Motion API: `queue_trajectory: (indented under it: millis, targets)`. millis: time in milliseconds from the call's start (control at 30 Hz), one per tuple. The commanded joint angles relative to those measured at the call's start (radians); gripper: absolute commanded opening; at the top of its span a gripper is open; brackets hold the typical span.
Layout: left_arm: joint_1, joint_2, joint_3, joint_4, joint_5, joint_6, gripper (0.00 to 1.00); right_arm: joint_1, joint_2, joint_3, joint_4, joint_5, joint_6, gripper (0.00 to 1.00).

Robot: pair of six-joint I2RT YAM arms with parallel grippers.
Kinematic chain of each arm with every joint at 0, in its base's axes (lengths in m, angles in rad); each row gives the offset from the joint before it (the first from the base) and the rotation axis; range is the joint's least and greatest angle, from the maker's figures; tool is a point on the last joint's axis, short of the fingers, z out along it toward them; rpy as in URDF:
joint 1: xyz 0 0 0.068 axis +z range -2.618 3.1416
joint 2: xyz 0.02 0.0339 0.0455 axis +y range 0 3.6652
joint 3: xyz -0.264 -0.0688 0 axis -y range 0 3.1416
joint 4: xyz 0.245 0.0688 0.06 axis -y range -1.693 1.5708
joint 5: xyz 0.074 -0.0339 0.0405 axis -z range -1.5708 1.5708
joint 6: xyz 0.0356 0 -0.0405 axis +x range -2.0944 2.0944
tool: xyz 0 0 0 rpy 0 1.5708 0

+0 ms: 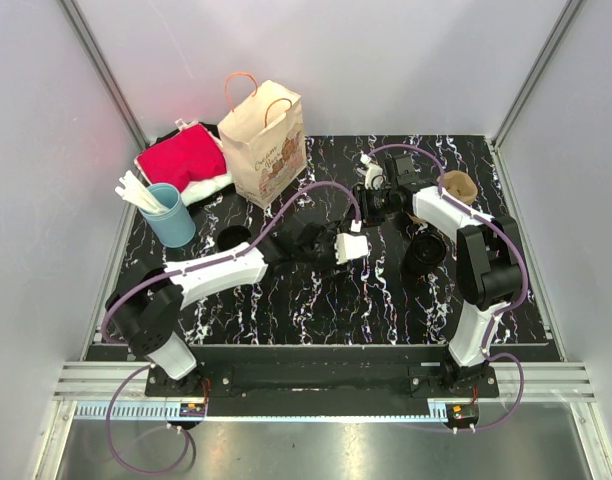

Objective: Pack the takeout coffee

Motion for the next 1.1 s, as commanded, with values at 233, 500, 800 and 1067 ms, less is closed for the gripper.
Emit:
queue_trajectory:
  millis: [233,500,800,1067]
  targets:
    - [-0.018,0.079,0.052,0.083,-0.147,0.037,0.55,0.017,0.021,-0.045,-0.064,0.109,-0.053,0.44]
    - [-0.055,0.111,0.026,0.112,-0.184,0.04,0.54,0.017,0.027,-0.051,-0.064,0.111,-0.055,0.44]
    - [-0.093,0.172,-0.012,0.118,-0.284,0.049,0.48,0.015,0.033,-0.067,-0.066,0.122,-0.055,0.42]
    - [-0.103,0.229,-0.015,0.086,-0.331,0.046,0.45,0.017,0.024,-0.09,-0.066,0.137,-0.062,0.41]
